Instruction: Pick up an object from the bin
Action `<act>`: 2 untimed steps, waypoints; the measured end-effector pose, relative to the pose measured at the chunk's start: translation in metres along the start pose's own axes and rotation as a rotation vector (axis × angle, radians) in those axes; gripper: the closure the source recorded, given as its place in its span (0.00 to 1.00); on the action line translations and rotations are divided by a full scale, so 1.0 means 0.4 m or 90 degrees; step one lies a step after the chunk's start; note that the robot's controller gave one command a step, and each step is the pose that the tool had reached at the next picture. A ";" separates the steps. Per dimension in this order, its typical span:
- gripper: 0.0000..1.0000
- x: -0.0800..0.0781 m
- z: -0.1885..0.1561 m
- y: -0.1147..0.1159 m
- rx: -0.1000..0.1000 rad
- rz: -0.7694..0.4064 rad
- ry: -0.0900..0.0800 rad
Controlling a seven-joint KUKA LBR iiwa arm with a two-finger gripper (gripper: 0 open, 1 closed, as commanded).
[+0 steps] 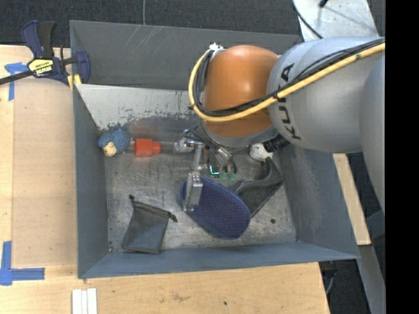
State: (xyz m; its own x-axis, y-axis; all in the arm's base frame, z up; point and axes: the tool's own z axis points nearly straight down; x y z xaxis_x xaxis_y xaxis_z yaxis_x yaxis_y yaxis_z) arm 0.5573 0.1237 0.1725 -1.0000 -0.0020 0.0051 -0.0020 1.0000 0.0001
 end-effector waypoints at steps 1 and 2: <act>0.00 0.036 0.245 -0.091 0.001 -0.028 -0.004; 1.00 0.024 0.227 -0.082 -0.003 -0.028 -0.013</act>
Offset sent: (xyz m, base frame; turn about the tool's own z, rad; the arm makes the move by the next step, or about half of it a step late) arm -0.0147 -0.0342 -0.0951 -0.0453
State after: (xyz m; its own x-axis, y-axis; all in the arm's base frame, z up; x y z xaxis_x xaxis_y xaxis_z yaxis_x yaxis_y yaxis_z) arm 0.5471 0.0911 0.0818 -0.9988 -0.0461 -0.0158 -0.0461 0.9989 0.0045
